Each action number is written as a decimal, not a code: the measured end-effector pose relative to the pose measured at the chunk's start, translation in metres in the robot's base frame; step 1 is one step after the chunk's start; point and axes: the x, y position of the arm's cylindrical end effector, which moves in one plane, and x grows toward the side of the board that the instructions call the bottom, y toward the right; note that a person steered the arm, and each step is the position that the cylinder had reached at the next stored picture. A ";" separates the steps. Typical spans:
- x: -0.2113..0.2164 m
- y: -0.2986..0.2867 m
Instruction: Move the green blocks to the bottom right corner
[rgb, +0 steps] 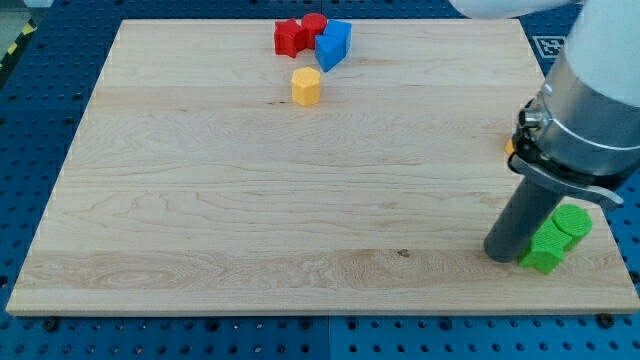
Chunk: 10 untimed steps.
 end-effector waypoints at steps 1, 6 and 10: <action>-0.028 -0.007; -0.021 0.026; -0.034 0.098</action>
